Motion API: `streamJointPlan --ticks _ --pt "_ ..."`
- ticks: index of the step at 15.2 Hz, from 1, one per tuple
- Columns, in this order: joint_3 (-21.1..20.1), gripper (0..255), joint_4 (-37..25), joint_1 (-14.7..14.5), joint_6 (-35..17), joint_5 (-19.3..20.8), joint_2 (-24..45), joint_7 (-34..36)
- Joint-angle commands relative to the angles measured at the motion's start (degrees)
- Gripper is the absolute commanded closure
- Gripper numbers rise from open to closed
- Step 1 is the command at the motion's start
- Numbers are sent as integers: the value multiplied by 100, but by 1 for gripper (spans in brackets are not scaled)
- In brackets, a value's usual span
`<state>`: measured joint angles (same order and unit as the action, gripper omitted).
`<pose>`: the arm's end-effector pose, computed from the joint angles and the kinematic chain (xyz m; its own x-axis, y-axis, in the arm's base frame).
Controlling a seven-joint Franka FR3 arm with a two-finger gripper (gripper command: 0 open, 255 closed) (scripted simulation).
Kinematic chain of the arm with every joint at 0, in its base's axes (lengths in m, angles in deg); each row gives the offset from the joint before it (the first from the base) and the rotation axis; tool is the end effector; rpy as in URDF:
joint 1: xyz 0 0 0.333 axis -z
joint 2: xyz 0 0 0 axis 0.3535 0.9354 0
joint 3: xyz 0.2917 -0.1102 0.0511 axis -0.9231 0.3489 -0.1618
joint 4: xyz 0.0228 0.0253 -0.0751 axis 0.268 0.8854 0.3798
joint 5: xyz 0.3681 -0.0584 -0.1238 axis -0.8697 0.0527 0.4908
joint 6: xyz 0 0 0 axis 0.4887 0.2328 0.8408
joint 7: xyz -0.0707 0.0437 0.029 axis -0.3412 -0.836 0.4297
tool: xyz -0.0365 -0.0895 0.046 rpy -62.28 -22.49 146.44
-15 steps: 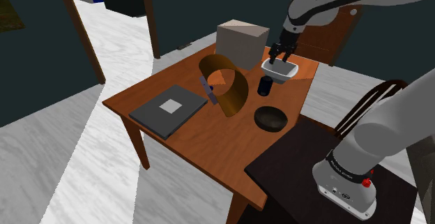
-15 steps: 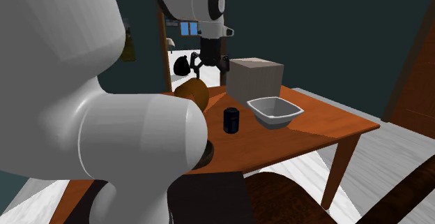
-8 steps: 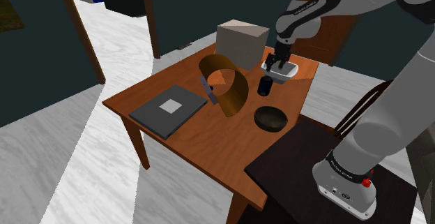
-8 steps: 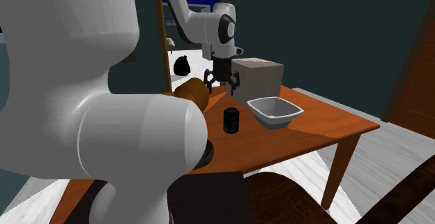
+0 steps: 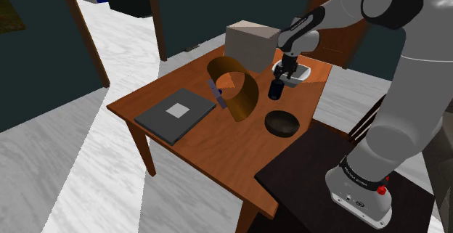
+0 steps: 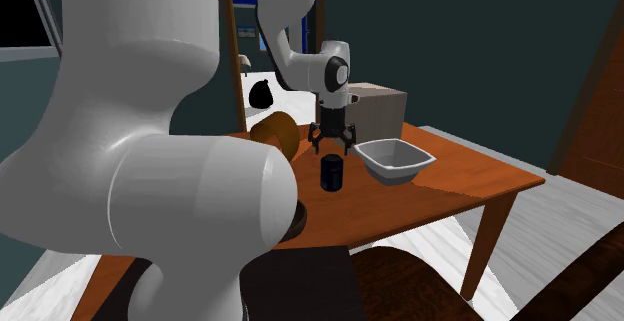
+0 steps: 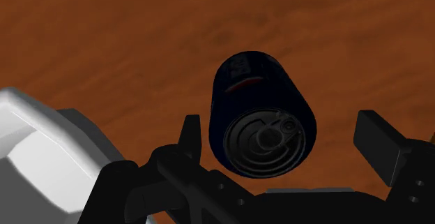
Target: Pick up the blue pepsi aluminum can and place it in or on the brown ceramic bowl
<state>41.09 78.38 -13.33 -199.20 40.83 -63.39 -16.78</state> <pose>0.5228 -0.2483 0.2813 0.9832 -0.1826 0.0031 -0.1826 -0.9832 -0.0020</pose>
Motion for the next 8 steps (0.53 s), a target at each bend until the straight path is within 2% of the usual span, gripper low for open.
streamJointPlan --ticks 1,8 --pt "-23 0 -70 40 -89 -63 178 -60" --pt "-112 0 -37 105 -430 -228 501 -171"
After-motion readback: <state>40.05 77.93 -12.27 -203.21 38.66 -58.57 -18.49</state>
